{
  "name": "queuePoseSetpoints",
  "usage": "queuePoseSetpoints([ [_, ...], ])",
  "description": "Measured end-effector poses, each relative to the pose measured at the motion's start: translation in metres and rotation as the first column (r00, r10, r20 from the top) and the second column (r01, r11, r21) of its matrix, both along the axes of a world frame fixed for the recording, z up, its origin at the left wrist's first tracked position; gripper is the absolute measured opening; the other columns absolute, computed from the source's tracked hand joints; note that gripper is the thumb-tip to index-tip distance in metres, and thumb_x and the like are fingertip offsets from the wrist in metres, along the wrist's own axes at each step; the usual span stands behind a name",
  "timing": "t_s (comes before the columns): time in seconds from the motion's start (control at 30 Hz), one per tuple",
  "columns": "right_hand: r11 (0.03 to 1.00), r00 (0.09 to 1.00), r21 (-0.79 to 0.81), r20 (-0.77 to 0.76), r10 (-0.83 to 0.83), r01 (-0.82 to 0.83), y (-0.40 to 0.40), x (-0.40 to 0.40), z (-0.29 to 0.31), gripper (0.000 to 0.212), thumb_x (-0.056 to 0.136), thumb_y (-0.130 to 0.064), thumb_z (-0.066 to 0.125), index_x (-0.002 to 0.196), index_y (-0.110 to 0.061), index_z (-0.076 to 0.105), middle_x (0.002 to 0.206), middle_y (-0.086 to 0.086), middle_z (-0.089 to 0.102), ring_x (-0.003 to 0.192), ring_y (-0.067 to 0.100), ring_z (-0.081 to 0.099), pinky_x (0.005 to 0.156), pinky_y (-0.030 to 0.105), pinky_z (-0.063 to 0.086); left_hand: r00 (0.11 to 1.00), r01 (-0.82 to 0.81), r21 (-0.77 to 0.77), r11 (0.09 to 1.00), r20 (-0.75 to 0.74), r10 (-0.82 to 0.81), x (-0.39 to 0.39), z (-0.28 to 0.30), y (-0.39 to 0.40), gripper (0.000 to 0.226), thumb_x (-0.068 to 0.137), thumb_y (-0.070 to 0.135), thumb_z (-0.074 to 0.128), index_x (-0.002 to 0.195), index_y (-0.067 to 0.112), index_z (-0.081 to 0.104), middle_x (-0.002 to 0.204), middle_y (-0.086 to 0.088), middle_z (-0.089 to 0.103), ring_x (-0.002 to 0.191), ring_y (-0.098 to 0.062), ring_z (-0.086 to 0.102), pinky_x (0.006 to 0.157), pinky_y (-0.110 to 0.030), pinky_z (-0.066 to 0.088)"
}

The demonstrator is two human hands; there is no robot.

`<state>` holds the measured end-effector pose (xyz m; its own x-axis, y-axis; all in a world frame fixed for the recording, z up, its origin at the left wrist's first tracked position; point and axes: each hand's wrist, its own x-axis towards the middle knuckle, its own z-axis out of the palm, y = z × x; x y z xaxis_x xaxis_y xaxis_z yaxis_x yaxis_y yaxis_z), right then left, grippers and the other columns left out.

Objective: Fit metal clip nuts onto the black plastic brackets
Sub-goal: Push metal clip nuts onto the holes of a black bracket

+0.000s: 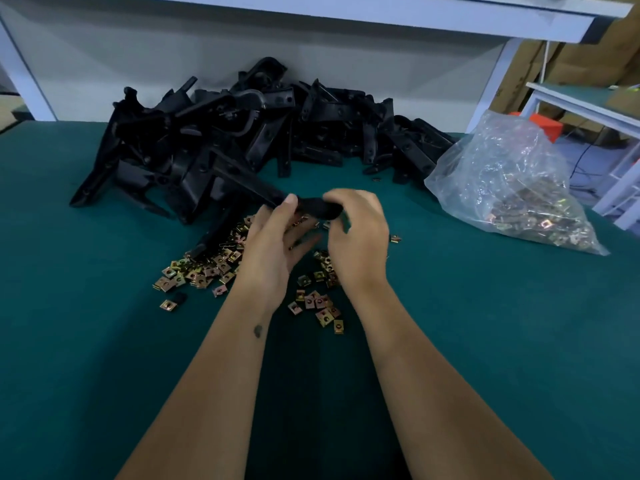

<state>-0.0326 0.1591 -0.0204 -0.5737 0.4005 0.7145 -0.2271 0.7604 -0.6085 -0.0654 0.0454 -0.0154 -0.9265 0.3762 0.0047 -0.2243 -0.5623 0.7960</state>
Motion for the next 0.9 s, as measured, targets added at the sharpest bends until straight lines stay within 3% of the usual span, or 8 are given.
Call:
queuePoseSetpoints([
  [0.1,0.965,0.995,0.26,-0.087,0.046,-0.022,-0.01,0.006,0.003,0.027,0.077,0.018,0.057,0.089,0.0,0.074,0.096,0.009,0.071,0.098,0.025,0.058,0.085,0.02,0.044,1.0,0.0,0.113,0.994,0.01,-0.001,0.0,0.0,-0.003,0.021,0.097,0.025,0.059,0.115,0.014,0.054,0.097,-0.003,0.07,0.088,-0.02,0.069,0.078,-0.033,0.057],
  [0.2,0.922,0.989,0.374,-0.065,0.13,-0.097,-0.021,0.011,0.005,0.028,0.083,0.009,0.052,0.1,0.0,0.072,0.104,0.011,0.071,0.102,0.028,0.059,0.088,0.03,0.047,0.992,-0.077,0.166,0.983,0.111,0.059,-0.002,0.001,-0.005,0.027,0.099,0.012,0.055,0.125,0.019,0.051,0.106,-0.007,0.07,0.09,-0.02,0.071,0.073,-0.033,0.058],
  [0.3,0.971,0.992,0.211,0.082,0.1,-0.116,-0.028,0.013,0.004,0.045,0.086,0.007,0.052,0.128,-0.009,0.059,0.119,0.004,0.064,0.113,0.016,0.052,0.091,0.02,0.042,0.976,-0.181,0.182,0.967,0.155,0.154,-0.009,0.0,-0.01,0.032,0.104,0.006,0.044,0.132,0.02,0.05,0.129,-0.011,0.062,0.099,-0.024,0.07,0.075,-0.041,0.06],
  [0.4,0.987,0.995,-0.143,0.08,-0.056,0.068,-0.017,0.013,0.004,0.041,0.091,0.0,0.05,0.128,-0.017,0.055,0.115,-0.01,0.058,0.114,0.01,0.052,0.083,0.009,0.038,0.972,-0.186,0.216,0.959,0.185,0.147,-0.014,-0.001,-0.019,0.02,0.104,0.009,0.044,0.122,0.013,0.053,0.128,-0.015,0.063,0.093,-0.027,0.073,0.072,-0.042,0.06],
  [0.53,0.93,0.967,-0.33,0.239,-0.087,0.165,0.007,0.011,-0.003,0.032,0.092,0.001,0.046,0.113,-0.018,0.063,0.105,-0.012,0.055,0.11,0.014,0.054,0.084,0.025,0.046,0.97,-0.156,0.207,0.966,0.214,0.111,-0.016,-0.003,-0.02,0.014,0.102,0.007,0.05,0.093,0.014,0.058,0.115,-0.012,0.069,0.089,-0.023,0.074,0.067,-0.033,0.059],
  [0.63,0.966,0.922,-0.234,0.386,-0.014,0.113,0.008,0.005,-0.009,0.038,0.093,0.0,0.045,0.12,-0.019,0.064,0.119,-0.004,0.059,0.115,0.015,0.054,0.083,0.025,0.042,0.984,-0.102,0.131,0.986,0.157,0.081,-0.016,-0.002,-0.018,0.02,0.102,0.011,0.049,0.104,0.023,0.065,0.1,-0.002,0.076,0.086,-0.017,0.075,0.067,-0.031,0.059],
  [0.8,0.991,0.784,0.13,0.616,-0.07,-0.014,0.008,-0.008,-0.012,0.046,0.1,-0.012,0.041,0.145,-0.017,0.046,0.146,0.002,0.048,0.133,0.025,0.034,0.104,0.035,0.029,0.99,-0.051,0.143,0.988,0.141,0.03,-0.016,-0.003,-0.019,0.026,0.104,0.013,0.046,0.109,0.03,0.066,0.098,0.003,0.077,0.086,-0.013,0.074,0.064,-0.029,0.058],
  [0.9,0.996,0.784,0.083,0.617,-0.071,0.025,0.01,-0.01,-0.012,0.037,0.1,-0.016,0.047,0.135,-0.017,0.058,0.138,0.001,0.056,0.131,0.024,0.037,0.106,0.036,0.03,0.986,-0.073,0.175,0.982,0.16,0.045,-0.017,-0.004,-0.019,0.031,0.104,0.009,0.044,0.11,0.029,0.066,0.114,0.0,0.071,0.09,-0.014,0.074,0.066,-0.031,0.058],
])
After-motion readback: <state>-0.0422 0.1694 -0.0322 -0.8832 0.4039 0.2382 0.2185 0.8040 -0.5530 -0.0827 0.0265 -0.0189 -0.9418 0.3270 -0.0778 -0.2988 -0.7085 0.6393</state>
